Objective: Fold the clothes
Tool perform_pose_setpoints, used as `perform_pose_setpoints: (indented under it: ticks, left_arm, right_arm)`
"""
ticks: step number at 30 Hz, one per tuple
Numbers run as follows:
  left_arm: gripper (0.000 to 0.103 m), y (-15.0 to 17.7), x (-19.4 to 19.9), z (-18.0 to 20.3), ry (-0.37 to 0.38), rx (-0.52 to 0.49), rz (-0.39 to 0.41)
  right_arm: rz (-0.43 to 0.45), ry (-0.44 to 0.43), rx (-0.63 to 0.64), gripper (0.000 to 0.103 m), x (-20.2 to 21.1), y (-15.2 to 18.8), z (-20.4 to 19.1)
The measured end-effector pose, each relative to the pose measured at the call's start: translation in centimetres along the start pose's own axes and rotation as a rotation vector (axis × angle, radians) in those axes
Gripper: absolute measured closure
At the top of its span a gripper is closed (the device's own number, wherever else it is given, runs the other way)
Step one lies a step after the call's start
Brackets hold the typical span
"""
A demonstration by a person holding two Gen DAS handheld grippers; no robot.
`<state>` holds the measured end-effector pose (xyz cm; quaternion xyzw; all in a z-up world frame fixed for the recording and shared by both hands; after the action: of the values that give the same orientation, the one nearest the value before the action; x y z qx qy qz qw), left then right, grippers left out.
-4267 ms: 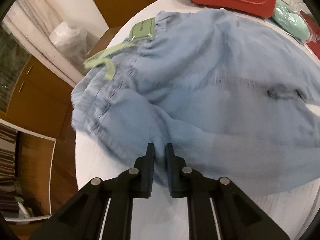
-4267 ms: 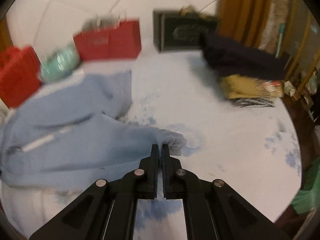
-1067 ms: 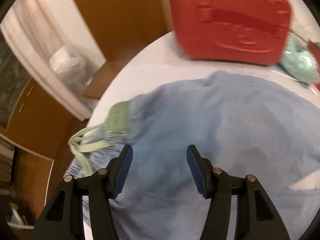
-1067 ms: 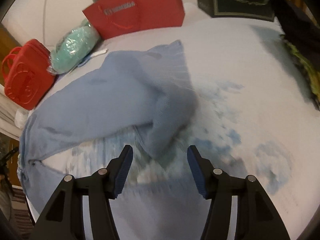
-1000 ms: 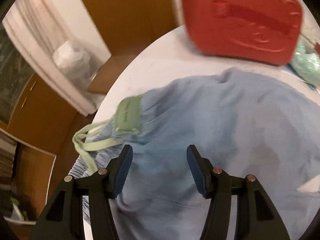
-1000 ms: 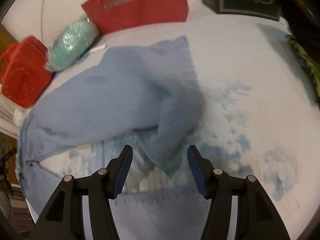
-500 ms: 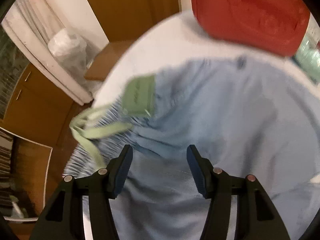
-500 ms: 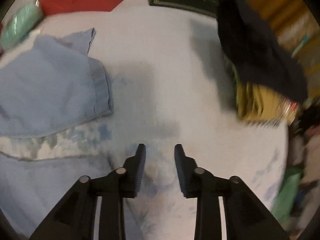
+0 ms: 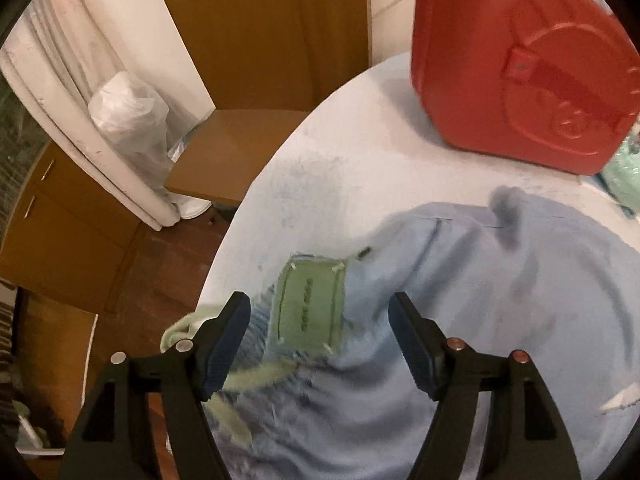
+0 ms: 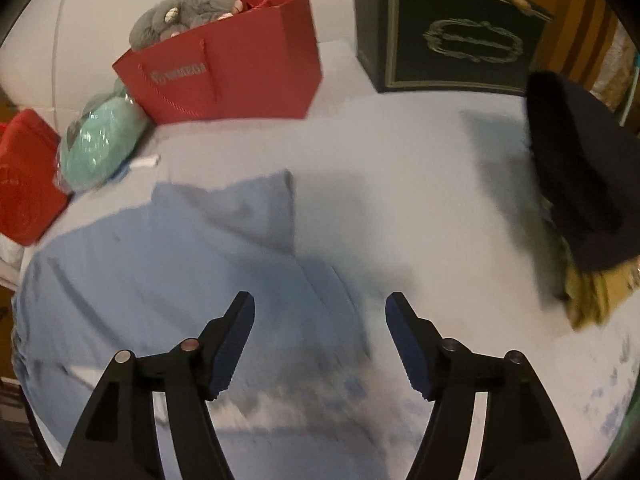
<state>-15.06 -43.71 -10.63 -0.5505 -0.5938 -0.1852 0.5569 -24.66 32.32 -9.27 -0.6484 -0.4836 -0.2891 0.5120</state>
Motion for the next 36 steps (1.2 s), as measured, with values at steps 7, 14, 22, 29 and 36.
perform_pose_setpoints:
  ticks: [7, 14, 22, 29, 36]
  left_arm:
    - [0.028, -0.8, -4.2, 1.2, 0.035, -0.036, -0.043]
    - [0.022, -1.0, -5.7, 2.3, 0.043, -0.067, -0.014]
    - [0.009, -0.6, -6.1, 1.6, 0.042, -0.06, 0.023]
    - [0.052, -1.7, -4.1, 5.4, -0.089, -0.228, 0.062]
    - [0.053, -4.1, 0.0, 1.5, -0.083, -0.056, 0.191]
  right_arm:
    - [-0.018, -0.008, 0.013, 0.026, -4.8, -5.1, -1.6]
    - [-0.081, 0.011, 0.053, 0.026, -9.9, -7.3, -2.3]
    - [-0.107, 0.058, 0.148, 0.025, -11.9, -6.4, -3.9]
    - [-0.165, 0.061, 0.232, 0.08, -11.9, -6.6, -5.7]
    - [0.021, 0.08, 0.343, 0.097, -7.8, -6.7, -6.6]
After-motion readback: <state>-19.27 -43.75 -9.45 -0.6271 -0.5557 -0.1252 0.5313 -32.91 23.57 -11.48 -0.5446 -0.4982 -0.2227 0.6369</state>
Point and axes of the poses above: each gripper's, at about its wrist camera, not at the fingertips, and x roughly against the way its jaws point, z to its right, y to its underside, the point moved 2 cm from there along -x, roughly the way its jaws point, and after that the axes turned 12 degrees about -y, right-handed, at the moved point
